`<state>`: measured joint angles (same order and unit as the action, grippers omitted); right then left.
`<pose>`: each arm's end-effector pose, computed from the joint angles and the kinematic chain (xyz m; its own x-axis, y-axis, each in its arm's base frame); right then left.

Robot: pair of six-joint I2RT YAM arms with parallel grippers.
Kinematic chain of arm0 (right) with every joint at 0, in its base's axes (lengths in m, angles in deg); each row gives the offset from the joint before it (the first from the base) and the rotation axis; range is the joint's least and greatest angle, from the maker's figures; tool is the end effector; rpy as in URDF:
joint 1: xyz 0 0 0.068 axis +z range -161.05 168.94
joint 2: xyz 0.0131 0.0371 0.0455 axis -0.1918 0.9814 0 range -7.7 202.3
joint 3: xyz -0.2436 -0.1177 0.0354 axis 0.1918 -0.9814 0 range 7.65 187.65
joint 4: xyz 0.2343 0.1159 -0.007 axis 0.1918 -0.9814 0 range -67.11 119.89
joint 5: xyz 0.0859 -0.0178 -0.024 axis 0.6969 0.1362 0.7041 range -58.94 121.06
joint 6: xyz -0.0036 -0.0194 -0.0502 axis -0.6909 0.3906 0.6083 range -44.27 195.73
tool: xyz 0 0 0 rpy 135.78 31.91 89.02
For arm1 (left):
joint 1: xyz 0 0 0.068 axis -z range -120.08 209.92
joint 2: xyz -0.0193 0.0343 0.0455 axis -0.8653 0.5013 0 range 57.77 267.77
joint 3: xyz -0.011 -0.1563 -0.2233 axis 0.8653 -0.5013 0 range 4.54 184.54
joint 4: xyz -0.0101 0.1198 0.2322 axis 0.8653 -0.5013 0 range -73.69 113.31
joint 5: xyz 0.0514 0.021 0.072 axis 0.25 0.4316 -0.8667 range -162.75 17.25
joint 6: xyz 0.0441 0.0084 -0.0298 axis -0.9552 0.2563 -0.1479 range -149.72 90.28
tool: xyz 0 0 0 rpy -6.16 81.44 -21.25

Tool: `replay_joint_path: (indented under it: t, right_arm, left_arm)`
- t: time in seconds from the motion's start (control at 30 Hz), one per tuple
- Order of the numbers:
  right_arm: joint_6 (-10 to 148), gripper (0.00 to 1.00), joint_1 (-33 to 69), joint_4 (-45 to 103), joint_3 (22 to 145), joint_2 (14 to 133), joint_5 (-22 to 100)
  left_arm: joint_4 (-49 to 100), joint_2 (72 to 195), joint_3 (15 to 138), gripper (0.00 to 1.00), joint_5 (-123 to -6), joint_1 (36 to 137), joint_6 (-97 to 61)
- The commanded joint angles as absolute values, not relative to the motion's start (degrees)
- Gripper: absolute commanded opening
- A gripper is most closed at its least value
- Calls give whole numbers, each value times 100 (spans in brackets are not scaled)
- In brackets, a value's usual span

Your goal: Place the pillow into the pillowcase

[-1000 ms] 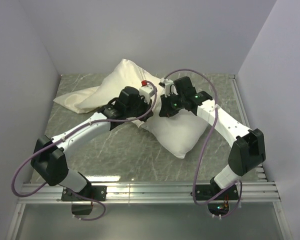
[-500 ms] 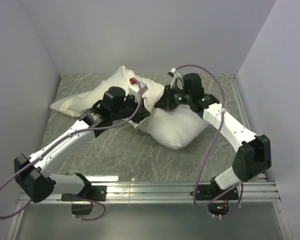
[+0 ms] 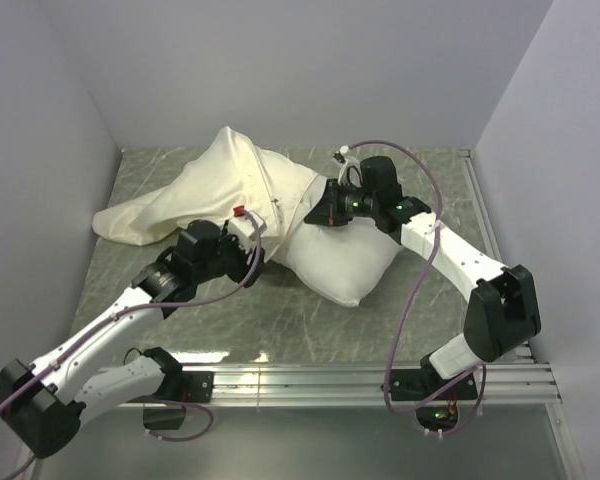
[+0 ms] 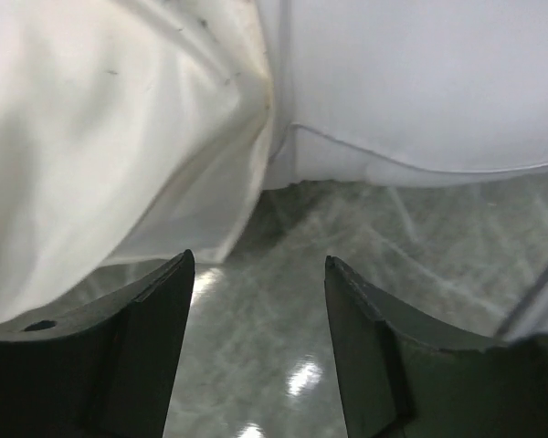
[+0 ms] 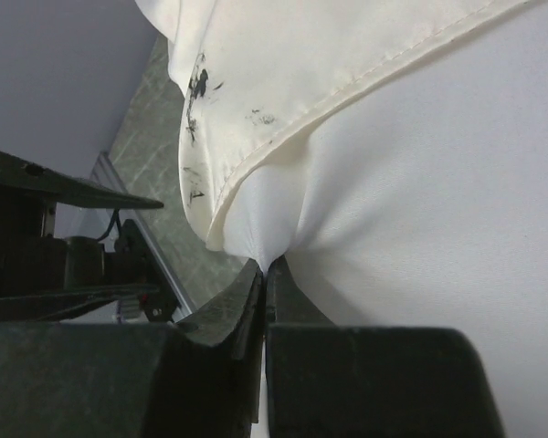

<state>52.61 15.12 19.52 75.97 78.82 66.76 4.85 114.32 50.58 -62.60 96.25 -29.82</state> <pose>0.3012 0.1713 0.3083 -0.7160 0.0034 -0.6981 -0.5839 0.5452 0.6015 0.1749 -0.1365 0.2953 -0.3889 0.2882 -0.8751 0.7081 0.7011 -0.0838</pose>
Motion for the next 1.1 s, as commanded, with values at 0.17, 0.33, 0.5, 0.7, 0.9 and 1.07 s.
replay_joint_path:
  t: [0.17, 0.33, 0.5, 0.7, 0.9, 1.07]
  right_arm:
    - [4393, 0, 1373, 2707, 8086, 8044, 7209]
    - [3944, 0, 1294, 2865, 8174, 8124, 7500]
    - [3820, 0, 1276, 2980, 8148, 8124, 7667]
    - [3714, 0, 1276, 3156, 8077, 8150, 7746]
    - [3662, 0, 1285, 3209, 8174, 8212, 7737]
    - [3723, 0, 1320, 3182, 8236, 8300, 7606]
  left_arm:
    - [915, 11664, 4268, 74, -7466, 9665, -4071]
    - [1600, 12438, 4356, 73, -8258, 9683, -3799]
    - [2128, 12729, 4408, 47, -8330, 9683, -3684]
    - [2050, 12834, 4733, 0, -7620, 9683, -3368]
    - [1769, 12397, 4936, 0, -6775, 9885, -3297]
    - [1383, 12009, 5348, 0, -6169, 10437, -3044]
